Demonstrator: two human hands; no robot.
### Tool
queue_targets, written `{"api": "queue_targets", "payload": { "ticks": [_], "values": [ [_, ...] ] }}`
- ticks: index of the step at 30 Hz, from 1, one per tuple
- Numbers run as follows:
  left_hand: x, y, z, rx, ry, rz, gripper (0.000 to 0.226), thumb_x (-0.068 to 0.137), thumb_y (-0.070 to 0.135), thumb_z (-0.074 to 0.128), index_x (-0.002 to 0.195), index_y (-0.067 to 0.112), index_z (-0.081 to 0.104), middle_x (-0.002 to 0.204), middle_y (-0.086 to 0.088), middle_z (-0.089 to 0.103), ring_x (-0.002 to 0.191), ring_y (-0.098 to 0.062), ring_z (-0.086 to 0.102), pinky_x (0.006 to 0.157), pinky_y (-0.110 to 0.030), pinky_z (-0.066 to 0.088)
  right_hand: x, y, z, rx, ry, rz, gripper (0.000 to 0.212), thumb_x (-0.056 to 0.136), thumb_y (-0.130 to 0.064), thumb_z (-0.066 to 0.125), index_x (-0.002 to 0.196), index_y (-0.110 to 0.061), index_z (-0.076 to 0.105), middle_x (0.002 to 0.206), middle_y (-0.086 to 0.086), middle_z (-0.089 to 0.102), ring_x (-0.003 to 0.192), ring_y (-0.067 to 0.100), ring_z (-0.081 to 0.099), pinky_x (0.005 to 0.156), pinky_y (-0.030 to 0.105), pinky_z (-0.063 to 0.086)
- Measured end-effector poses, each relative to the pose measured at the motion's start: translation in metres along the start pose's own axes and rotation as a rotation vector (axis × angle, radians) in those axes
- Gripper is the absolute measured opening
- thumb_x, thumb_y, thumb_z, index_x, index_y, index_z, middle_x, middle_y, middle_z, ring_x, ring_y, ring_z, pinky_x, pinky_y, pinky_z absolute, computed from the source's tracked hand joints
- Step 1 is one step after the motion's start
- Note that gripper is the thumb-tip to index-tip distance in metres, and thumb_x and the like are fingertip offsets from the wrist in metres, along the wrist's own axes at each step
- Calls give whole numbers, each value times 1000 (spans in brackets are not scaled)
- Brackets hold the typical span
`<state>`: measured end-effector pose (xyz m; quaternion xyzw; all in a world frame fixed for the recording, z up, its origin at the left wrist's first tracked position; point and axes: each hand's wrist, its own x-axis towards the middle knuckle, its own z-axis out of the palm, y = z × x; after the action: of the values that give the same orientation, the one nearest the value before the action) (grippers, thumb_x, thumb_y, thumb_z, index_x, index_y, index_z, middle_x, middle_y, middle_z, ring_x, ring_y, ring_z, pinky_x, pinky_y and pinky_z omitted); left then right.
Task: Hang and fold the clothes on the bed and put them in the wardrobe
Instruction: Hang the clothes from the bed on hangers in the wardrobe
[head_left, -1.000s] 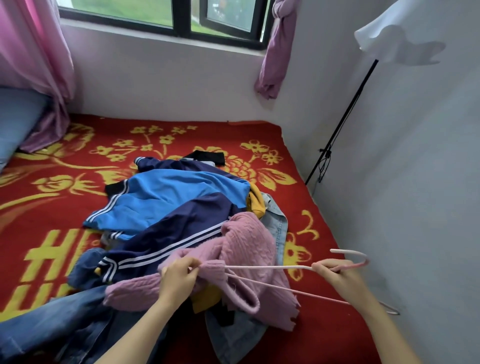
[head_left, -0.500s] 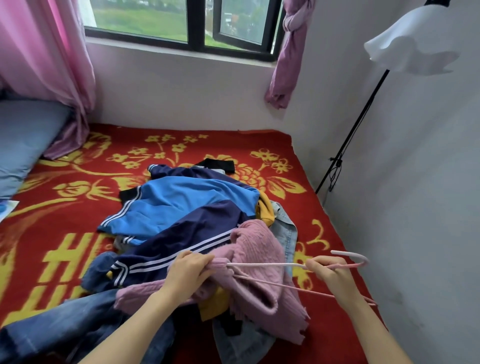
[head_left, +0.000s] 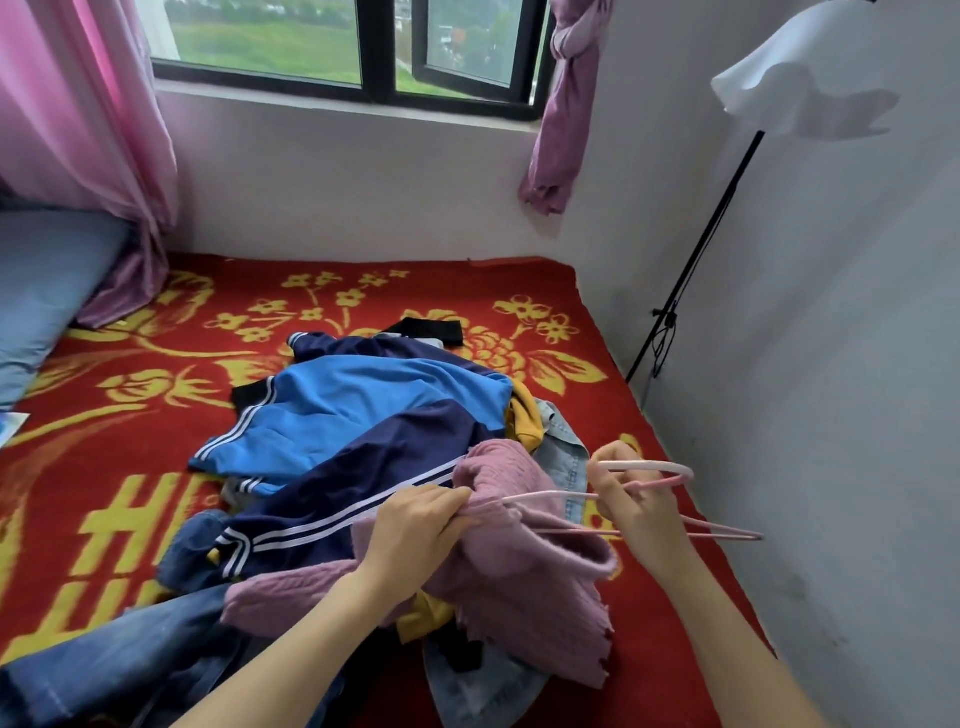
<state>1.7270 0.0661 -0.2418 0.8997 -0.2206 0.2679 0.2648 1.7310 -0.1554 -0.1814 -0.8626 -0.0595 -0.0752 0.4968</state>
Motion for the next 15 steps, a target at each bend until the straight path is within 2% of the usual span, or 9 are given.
{"api": "queue_targets", "payload": {
  "ticks": [3, 5, 8, 10, 12, 13, 14, 15],
  "values": [
    [6, 6, -6, -23, 21, -10, 34, 79, 29, 49, 76, 6, 74, 65, -3, 68, 54, -17, 63, 61, -24, 40, -3, -7, 15, 80, 17, 50, 27, 90, -28, 55, 65, -20, 47, 48, -5, 42, 50, 15, 41, 50, 31, 35],
    [7, 11, -8, -42, 7, -28, 34, 80, 30, 50, 78, 6, 74, 64, -3, 68, 54, -18, 63, 60, -25, 41, -6, -12, 24, 103, 10, -6, 31, 82, -48, 50, 68, -20, 43, 49, -5, 40, 49, 16, 39, 52, 38, 35],
    [6, 25, -7, -70, 1, -28, 33, 81, 32, 52, 76, 8, 73, 64, -2, 67, 55, -18, 63, 54, -28, 47, -10, -13, 34, 63, 18, -36, 57, 72, -79, 42, 69, -22, 42, 46, -7, 43, 48, 10, 44, 55, 42, 39],
    [8, 34, -5, -98, 18, -24, 31, 80, 30, 52, 74, 7, 72, 62, -2, 66, 55, -19, 62, 49, -26, 47, -11, -19, 38, -48, 23, -20, 76, 57, -95, 23, 72, -23, 46, 50, -12, 46, 56, 15, 53, 62, 41, 43],
    [10, 36, -6, -113, 26, -14, 29, 80, 28, 52, 75, 7, 71, 63, -2, 66, 55, -19, 62, 49, -27, 47, -11, -22, 40, -131, -16, -5, 108, 47, -101, 6, 83, -12, 57, 58, -11, 49, 69, 26, 59, 70, 40, 45],
    [10, 35, -6, -107, 18, 5, 29, 80, 28, 52, 76, 8, 71, 64, -1, 66, 56, -18, 62, 49, -26, 47, -10, -21, 40, -147, -32, 0, 118, 45, -101, 4, 89, -7, 59, 60, -9, 50, 72, 27, 60, 71, 40, 45],
    [11, 34, -7, -95, 0, 28, 29, 80, 28, 51, 77, 8, 72, 66, 0, 67, 57, -18, 62, 49, -24, 47, -9, -19, 39, -137, -55, 3, 118, 45, -101, 5, 89, -5, 59, 60, -9, 51, 70, 24, 59, 70, 39, 45],
    [11, 32, -9, -82, -22, 46, 29, 81, 29, 51, 79, 9, 72, 67, 1, 67, 58, -17, 62, 49, -23, 48, -8, -18, 37, -107, -83, 1, 110, 48, -100, 10, 83, -9, 59, 57, -10, 51, 64, 16, 57, 67, 37, 44]
  ]
}}
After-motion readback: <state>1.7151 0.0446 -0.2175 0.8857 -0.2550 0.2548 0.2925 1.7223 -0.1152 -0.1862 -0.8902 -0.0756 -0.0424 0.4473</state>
